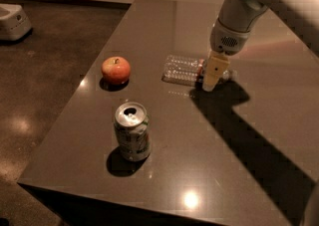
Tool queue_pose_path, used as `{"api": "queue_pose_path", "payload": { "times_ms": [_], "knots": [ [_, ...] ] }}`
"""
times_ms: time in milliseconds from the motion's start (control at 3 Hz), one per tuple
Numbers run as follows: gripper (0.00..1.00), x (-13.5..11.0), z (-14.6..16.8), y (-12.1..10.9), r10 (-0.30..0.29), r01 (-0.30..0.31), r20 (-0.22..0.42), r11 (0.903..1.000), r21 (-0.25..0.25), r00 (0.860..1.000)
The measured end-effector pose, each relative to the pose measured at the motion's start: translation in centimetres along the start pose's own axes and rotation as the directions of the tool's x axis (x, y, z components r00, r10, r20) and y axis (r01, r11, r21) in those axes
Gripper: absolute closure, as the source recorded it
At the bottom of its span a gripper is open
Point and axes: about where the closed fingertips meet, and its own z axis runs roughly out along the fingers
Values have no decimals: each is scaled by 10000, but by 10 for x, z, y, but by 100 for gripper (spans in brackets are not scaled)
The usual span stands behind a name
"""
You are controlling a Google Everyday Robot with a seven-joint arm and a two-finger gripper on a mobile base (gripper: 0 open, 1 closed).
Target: Move water bottle near 7up can
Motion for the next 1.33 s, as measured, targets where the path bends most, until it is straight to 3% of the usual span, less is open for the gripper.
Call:
{"api": "queue_pose_path", "payload": {
  "times_ms": [667,1000,1333],
  "knots": [
    [73,12,-11,17,92,-94,55,9998,200,9999],
    [96,25,-33,47,164,-172,169,9987,483,9997],
    [100,27,-47,91,85,-93,151,9987,511,9999]
  ]
}}
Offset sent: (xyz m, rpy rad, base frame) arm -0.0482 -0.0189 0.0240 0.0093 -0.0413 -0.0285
